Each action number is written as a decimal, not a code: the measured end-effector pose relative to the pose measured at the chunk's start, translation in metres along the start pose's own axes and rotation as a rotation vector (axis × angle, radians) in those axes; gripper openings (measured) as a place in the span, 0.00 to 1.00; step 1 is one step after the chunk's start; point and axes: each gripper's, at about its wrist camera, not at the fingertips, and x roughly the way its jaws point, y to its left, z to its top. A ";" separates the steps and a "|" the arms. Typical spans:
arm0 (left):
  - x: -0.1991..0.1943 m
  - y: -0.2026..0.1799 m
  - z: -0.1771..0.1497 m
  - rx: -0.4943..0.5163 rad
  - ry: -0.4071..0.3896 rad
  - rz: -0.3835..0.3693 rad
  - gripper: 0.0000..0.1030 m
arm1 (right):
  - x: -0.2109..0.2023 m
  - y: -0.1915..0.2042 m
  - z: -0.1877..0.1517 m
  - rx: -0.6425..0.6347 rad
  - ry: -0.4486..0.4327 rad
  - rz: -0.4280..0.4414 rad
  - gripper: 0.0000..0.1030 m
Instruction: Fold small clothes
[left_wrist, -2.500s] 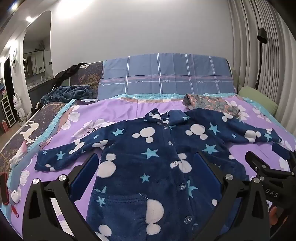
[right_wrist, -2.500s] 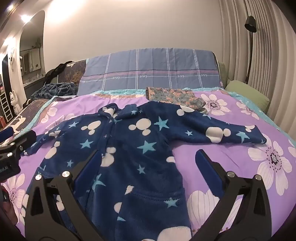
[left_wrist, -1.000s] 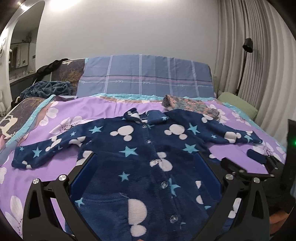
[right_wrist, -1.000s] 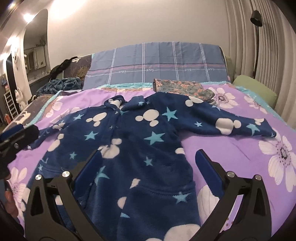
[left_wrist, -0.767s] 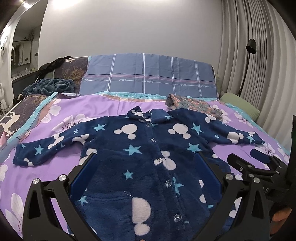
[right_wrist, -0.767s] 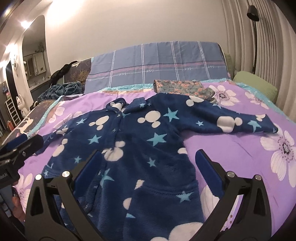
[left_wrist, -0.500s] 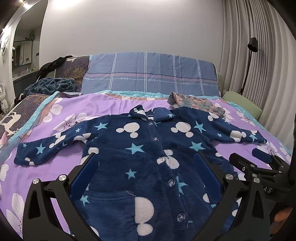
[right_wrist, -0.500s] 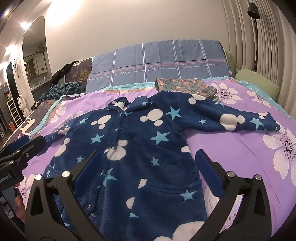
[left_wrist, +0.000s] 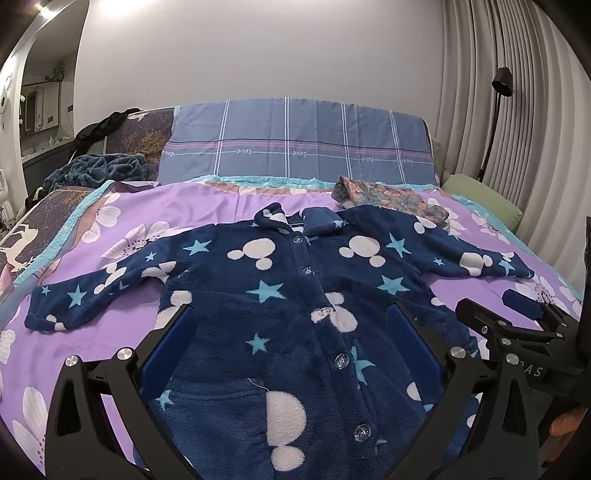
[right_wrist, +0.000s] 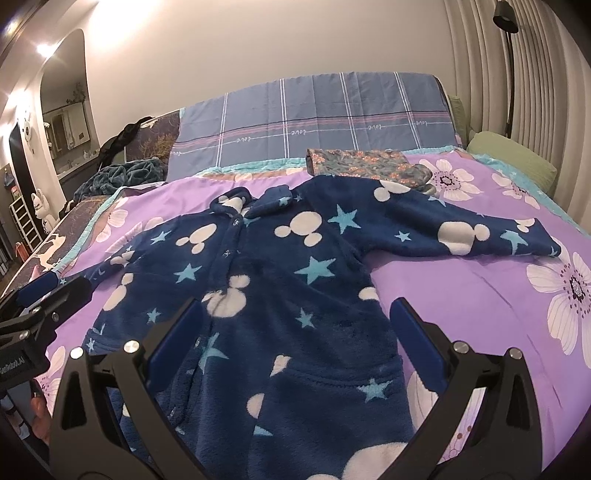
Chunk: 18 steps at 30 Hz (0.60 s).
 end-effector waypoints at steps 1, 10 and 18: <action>0.000 0.000 0.000 0.000 0.000 0.000 0.99 | 0.001 0.000 0.000 -0.001 0.001 -0.001 0.98; 0.002 0.000 -0.001 -0.003 0.001 -0.001 0.99 | 0.004 0.002 0.001 -0.010 0.002 -0.001 0.98; 0.008 0.007 -0.004 -0.011 0.009 -0.006 0.99 | 0.006 0.005 0.003 -0.016 0.005 -0.007 0.98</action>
